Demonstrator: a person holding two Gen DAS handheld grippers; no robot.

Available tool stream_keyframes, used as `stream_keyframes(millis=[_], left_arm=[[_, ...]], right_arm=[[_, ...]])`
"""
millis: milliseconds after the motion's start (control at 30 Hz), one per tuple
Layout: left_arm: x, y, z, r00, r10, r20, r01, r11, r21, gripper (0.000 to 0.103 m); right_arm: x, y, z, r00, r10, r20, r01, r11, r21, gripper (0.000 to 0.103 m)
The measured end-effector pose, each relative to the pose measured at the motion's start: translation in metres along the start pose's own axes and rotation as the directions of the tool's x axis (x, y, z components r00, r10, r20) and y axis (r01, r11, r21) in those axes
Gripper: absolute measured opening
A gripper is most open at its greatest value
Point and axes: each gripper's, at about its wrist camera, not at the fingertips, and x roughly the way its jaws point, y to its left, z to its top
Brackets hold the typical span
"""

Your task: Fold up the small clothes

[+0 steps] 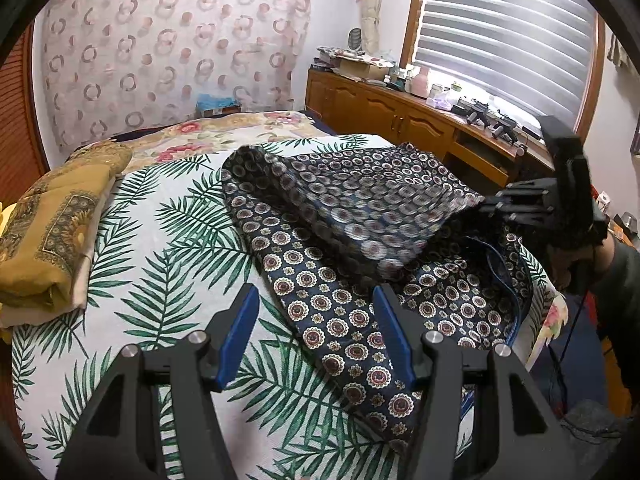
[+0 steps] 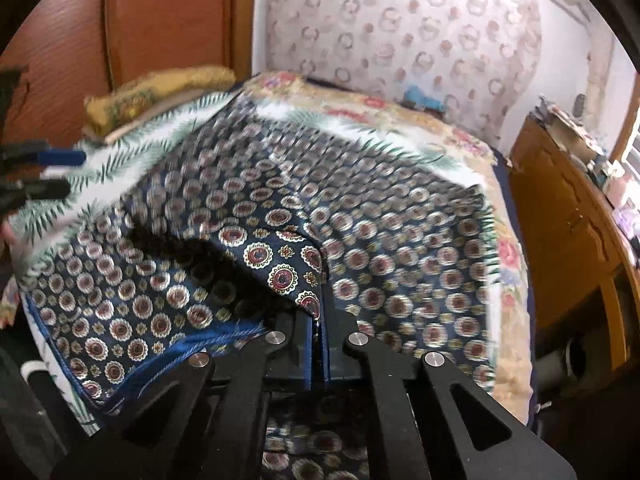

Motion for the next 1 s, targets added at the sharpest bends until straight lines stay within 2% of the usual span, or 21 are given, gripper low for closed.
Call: stream_keyframes(millis=[167,333,367,400,467,533,567,600,700,833,1000], left_arm=[[0.000,-0.002,0.000,1.000,-0.002,0.002,0.002,1.000,0.003,0.058],[0.002,-0.003,-0.001,1.000,-0.004,-0.001,0.004,1.000,0.000,0.058],[0.003,-0.003,-0.002,1.000,-0.004,-0.002,0.004,1.000,0.000,0.058],[0.003,-0.003,-0.002,1.000,-0.003,-0.002,0.003,1.000,0.000,0.058],[0.004,-0.005,-0.003,1.000,-0.005,-0.003,0.005,1.000,-0.002,0.058],[0.004,-0.006,-0.004,1.000,-0.005,-0.005,0.005,1.000,-0.001,0.058],[0.005,-0.006,-0.004,1.000,-0.006,-0.005,0.006,1.000,0.000,0.058],[0.005,-0.006,-0.005,1.000,-0.006,-0.006,0.006,1.000,0.000,0.058],[0.006,-0.008,-0.005,1.000,-0.009,-0.008,0.009,1.000,-0.002,0.058],[0.009,-0.011,-0.008,1.000,-0.015,-0.013,0.015,1.000,-0.001,0.058],[0.010,-0.013,-0.012,1.000,-0.014,-0.019,0.014,1.000,0.000,0.058]], right_arm=[[-0.028,-0.027,-0.008,0.998,-0.056,0.036,0.055,0.997,0.052,0.000],[-0.030,-0.054,-0.027,0.991,-0.134,-0.022,0.136,0.985,0.104,0.000],[-0.029,-0.057,-0.031,0.990,-0.138,-0.035,0.141,0.984,0.111,0.002],[-0.028,-0.058,-0.034,0.990,-0.133,-0.043,0.137,0.983,0.121,0.011],[-0.030,-0.059,-0.037,0.988,-0.149,-0.049,0.155,0.979,0.135,0.019],[-0.035,-0.058,-0.037,0.990,-0.134,-0.033,0.137,0.980,0.145,0.030],[-0.039,-0.055,-0.036,0.991,-0.129,-0.018,0.130,0.981,0.147,0.044],[-0.043,-0.053,-0.035,0.992,-0.129,-0.006,0.129,0.981,0.144,0.047],[-0.054,-0.038,-0.027,0.992,-0.122,0.042,0.117,0.987,0.114,0.048],[-0.053,-0.010,-0.011,0.996,-0.050,0.078,0.046,0.998,0.053,0.052],[-0.021,0.022,0.010,0.998,0.045,0.046,-0.046,0.999,0.018,0.053]])
